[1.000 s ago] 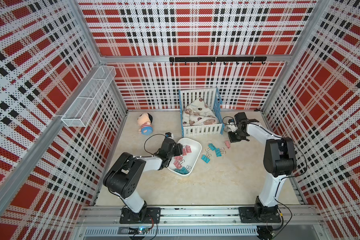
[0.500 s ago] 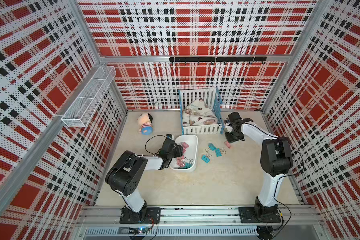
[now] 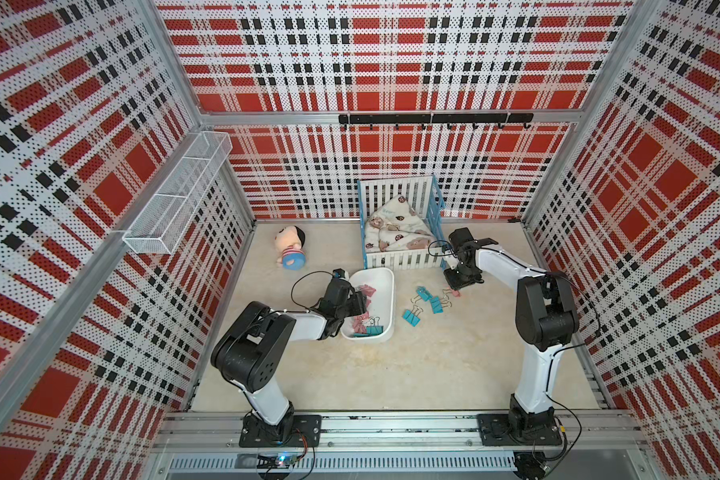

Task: Take out the binder clips from the storage box
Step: Adjust the storage box at the center of the board.

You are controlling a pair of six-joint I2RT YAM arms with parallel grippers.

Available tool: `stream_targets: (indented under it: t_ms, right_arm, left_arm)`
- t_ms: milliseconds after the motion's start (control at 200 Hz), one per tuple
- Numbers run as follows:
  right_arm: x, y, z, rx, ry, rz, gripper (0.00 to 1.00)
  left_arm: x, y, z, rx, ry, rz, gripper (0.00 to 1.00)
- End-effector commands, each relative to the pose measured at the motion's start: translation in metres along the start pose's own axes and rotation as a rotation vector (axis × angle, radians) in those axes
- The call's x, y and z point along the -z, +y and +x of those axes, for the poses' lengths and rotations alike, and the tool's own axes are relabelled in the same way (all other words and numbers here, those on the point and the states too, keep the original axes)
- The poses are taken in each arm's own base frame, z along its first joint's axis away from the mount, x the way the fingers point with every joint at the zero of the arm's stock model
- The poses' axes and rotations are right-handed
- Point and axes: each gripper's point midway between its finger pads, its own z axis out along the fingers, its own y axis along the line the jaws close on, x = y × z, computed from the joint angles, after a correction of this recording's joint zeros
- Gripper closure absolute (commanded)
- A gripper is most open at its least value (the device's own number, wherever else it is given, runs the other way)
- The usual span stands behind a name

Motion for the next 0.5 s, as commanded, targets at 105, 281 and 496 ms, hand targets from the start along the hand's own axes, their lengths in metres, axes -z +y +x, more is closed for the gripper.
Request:
stream_targets:
  t_ms: [105,281,496]
  right_arm:
    - [0.022,0.005,-0.006,0.004,-0.056,-0.018,0.65]
    - [0.027,0.009,-0.008,0.01,-0.071,-0.032,0.64]
    - [0.034,0.015,-0.01,0.017,-0.091,-0.059,0.63]
  left_arm:
    - [0.003,0.003,0.011,-0.026,0.049,-0.037,0.33]
    - [0.003,0.0,0.009,-0.031,0.045,-0.034,0.33]
    - [0.004,-0.004,0.007,-0.037,0.042,-0.033,0.33]
